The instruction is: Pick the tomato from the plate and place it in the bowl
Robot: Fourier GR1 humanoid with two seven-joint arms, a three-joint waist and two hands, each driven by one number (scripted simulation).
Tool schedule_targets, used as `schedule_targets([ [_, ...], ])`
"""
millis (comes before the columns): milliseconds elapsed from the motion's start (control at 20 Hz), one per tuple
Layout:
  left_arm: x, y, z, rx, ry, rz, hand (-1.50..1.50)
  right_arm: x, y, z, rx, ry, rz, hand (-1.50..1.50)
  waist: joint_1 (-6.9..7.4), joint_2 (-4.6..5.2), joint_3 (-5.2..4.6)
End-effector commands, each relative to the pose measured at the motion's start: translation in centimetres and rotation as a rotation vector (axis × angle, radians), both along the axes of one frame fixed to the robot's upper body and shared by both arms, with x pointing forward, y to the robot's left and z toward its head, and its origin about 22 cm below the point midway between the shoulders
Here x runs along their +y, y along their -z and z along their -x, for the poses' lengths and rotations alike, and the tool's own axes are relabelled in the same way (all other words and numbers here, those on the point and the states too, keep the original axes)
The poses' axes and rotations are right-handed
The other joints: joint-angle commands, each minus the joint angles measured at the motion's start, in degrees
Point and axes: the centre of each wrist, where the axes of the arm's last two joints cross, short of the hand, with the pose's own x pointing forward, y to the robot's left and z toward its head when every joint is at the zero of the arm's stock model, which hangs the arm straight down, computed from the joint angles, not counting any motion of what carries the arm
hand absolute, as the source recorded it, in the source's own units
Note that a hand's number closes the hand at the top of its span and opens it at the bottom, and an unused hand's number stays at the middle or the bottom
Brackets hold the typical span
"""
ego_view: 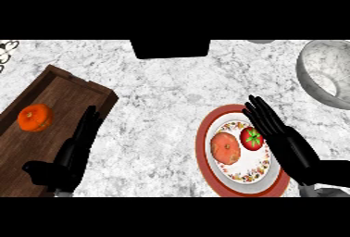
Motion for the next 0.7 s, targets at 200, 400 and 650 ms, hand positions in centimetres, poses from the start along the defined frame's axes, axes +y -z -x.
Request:
schedule_targets([
  [200,6.0,-3.7,-3.5,-0.082,-0.154,-0.201,0.0,-5.3,-11.0,-3.7,-0.468,0.015,0.19,1.5,2.16,-1.02,-0.75],
  [400,6.4,-2.8,-2.6,-0.045,-0.204,-0.224,0.0,-12.7,-8.9,-2.2,-0.205,0.374,0.875,-1.5,-1.1,-1.25,-1.14],
  [650,7.8,-4.8,-4.1,-0.054,-0.233,-0.233,0.0,-10.6,-4.9,4.8,-0.318,0.416,0.819,-1.5,-1.66,-1.61,-0.75],
])
